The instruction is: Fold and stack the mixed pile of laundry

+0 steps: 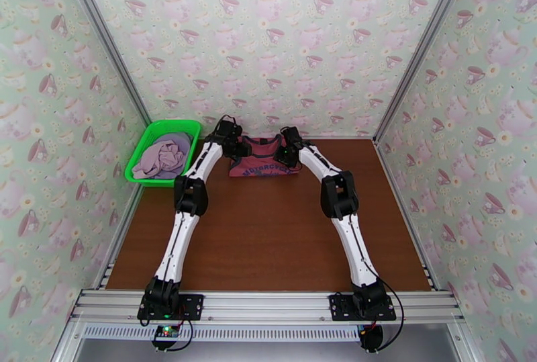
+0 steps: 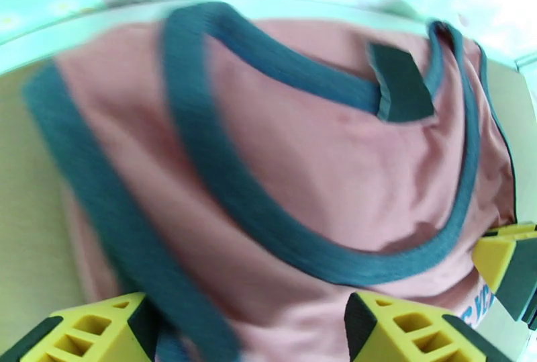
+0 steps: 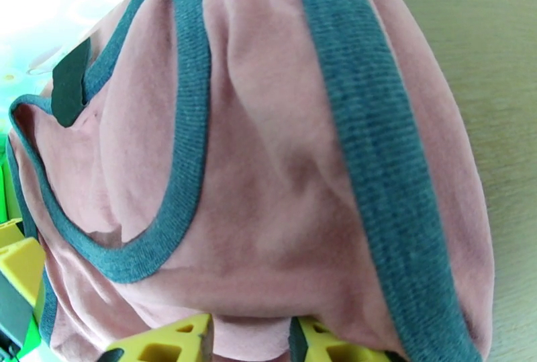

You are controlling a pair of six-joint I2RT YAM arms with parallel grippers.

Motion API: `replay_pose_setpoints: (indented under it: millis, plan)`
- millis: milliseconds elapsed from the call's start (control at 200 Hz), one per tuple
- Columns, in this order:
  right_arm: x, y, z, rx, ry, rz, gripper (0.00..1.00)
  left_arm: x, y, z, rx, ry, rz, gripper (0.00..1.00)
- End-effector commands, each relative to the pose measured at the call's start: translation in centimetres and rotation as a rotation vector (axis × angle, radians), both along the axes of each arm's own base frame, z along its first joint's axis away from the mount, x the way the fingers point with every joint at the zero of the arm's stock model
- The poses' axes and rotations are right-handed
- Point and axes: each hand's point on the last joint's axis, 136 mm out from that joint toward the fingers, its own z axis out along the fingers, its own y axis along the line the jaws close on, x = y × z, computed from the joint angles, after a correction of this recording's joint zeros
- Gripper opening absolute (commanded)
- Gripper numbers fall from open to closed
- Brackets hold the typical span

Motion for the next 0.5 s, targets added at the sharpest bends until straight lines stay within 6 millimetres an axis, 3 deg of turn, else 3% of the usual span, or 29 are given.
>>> replay_pose_setpoints:
  millis: [0,80,155,245,316,346,396,491]
  plan:
    - [0.3,-2.4,-1.1,-0.078,0.002,-0.018,0.43,0.1,0.4,2.1,0.003,-0.037,-0.005,0.80]
    - [0.3,-3.1,3.2,-0.113,-0.080,0.008,0.46,-0.1,0.9,7.1,0.019,-0.105,0.002,0.83]
    - [-0.5,-3.9,8.7,-0.136,-0.182,0.021,0.48,-1.0,1.8,12.9,0.049,-0.184,0.019,0.83]
    - [-3.0,-5.0,13.6,-0.140,-0.266,0.039,0.53,-3.4,3.4,19.9,0.082,-0.272,0.058,0.84]
    - [-5.9,-5.7,15.6,-0.133,-0.286,0.062,0.60,-5.8,6.0,24.2,0.132,-0.314,0.141,0.87]
    - [-7.2,-5.9,16.9,-0.122,-0.300,0.073,0.62,-6.9,7.4,25.3,0.152,-0.310,0.184,0.90]
    - [-9.6,-6.2,17.3,-0.112,-0.291,0.099,0.65,-8.7,9.9,26.4,0.172,-0.282,0.245,0.92]
    - [-14.0,-6.6,16.7,-0.096,-0.266,0.147,0.66,-11.1,14.7,25.5,0.184,-0.178,0.325,0.92]
